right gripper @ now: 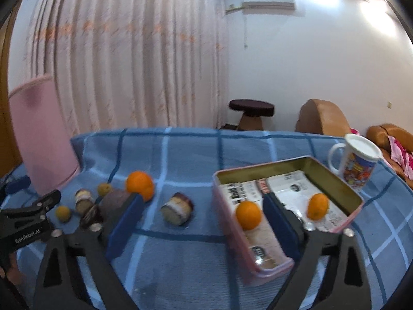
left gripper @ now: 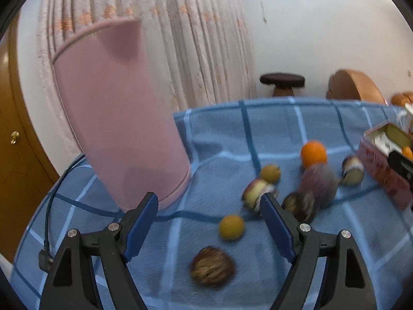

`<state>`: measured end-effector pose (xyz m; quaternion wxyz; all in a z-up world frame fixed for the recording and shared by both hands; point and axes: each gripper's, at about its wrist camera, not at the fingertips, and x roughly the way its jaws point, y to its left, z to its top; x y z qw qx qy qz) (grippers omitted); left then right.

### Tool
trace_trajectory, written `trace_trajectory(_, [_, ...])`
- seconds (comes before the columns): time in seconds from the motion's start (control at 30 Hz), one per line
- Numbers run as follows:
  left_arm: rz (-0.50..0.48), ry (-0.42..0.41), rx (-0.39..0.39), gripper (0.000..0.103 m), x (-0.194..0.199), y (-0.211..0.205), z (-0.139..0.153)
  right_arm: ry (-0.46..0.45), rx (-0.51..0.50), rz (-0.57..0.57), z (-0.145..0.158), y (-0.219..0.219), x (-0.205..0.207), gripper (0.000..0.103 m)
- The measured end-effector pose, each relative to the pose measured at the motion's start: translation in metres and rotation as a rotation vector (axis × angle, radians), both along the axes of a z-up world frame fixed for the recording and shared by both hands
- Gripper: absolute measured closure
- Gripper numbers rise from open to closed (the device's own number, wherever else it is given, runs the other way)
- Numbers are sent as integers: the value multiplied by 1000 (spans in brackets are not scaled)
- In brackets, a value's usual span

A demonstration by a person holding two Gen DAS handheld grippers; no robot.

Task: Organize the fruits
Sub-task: 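Withdraw both tools from the tin back over the remaining fruits, then grasp the purple fruit with the right tool while the left tool grasps the brown fruit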

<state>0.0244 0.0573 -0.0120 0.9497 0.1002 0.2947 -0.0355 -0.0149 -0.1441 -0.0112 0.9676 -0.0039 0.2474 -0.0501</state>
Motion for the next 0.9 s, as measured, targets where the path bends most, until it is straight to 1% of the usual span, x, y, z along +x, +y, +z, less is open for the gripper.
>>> trace_trajectory(0.07, [-26, 43, -9, 21, 1, 9, -5, 48, 8, 49, -5, 9, 9, 31])
trace_trajectory(0.17, [-70, 134, -68, 21, 6, 22, -12, 93, 70, 127, -11, 21, 21, 31])
trace_trajectory(0.27, [-86, 184, -85, 21, 7, 27, -17, 145, 108, 155, -18, 33, 36, 30])
trace_trajectory(0.33, [-76, 199, -70, 21, 9, 25, -21, 184, 99, 147, -22, 40, 46, 30])
trace_trajectory(0.4, [-75, 214, -57, 21, 10, 23, -23, 217, 116, 164, -27, 46, 55, 30])
trace_trajectory(0.47, [-80, 232, -55, 21, 13, 22, -25, 212, 135, 175, -27, 49, 59, 31])
trace_trajectory(0.53, [-82, 247, -67, 21, 15, 21, -26, 212, 130, 182, -28, 54, 62, 31])
trace_trajectory(0.6, [-78, 262, -76, 21, 19, 20, -26, 227, 142, 191, -30, 58, 66, 31])
trace_trajectory(0.67, [-63, 273, -83, 21, 25, 24, -29, 249, 171, 197, -33, 60, 72, 31])
trace_trajectory(0.73, [-55, 275, -83, 21, 27, 27, -29, 315, 203, 203, -41, 60, 82, 31])
trace_trajectory(0.8, [-47, 280, -95, 21, 29, 30, -30, 346, 295, 201, -48, 52, 88, 30])
trace_trajectory(0.83, [-44, 288, -113, 21, 29, 32, -31, 332, 313, 201, -47, 49, 87, 29])
trace_trajectory(0.87, [-45, 294, -124, 21, 30, 33, -32, 339, 305, 199, -48, 49, 87, 31])
trace_trajectory(0.9, [-49, 299, -126, 21, 30, 33, -33, 340, 281, 197, -47, 51, 86, 38])
